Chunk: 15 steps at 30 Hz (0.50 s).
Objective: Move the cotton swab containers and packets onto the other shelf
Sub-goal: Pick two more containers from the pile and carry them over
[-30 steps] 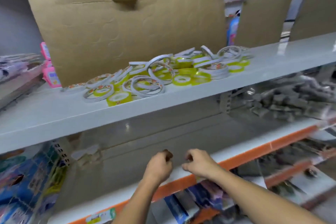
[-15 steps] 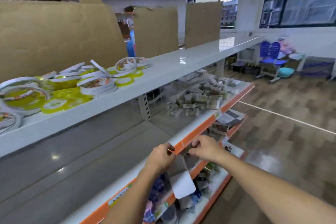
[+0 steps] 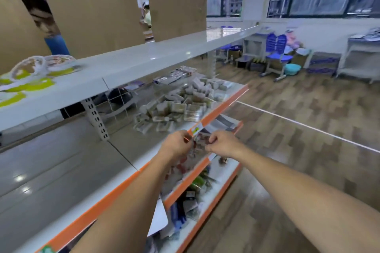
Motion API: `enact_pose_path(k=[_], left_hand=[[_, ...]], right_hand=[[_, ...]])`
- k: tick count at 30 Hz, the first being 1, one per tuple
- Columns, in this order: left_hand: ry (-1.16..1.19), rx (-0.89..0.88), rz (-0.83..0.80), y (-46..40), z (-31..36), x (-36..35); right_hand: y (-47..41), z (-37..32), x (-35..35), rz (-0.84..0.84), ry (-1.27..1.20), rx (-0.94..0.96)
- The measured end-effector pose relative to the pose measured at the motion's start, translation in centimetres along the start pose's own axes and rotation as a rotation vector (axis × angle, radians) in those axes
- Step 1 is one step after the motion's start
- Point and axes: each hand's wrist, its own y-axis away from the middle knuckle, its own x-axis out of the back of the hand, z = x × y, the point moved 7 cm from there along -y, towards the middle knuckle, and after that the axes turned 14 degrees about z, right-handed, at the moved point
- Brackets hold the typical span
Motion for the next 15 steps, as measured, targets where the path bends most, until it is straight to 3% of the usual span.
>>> enact_pose_path(k=[15], left_hand=[[-0.028, 0.049, -0.030, -17.4, 3.7, -9.4]], right_hand=[[-16.0, 7.8, 2.8, 0.038, -0.068, -0.018]])
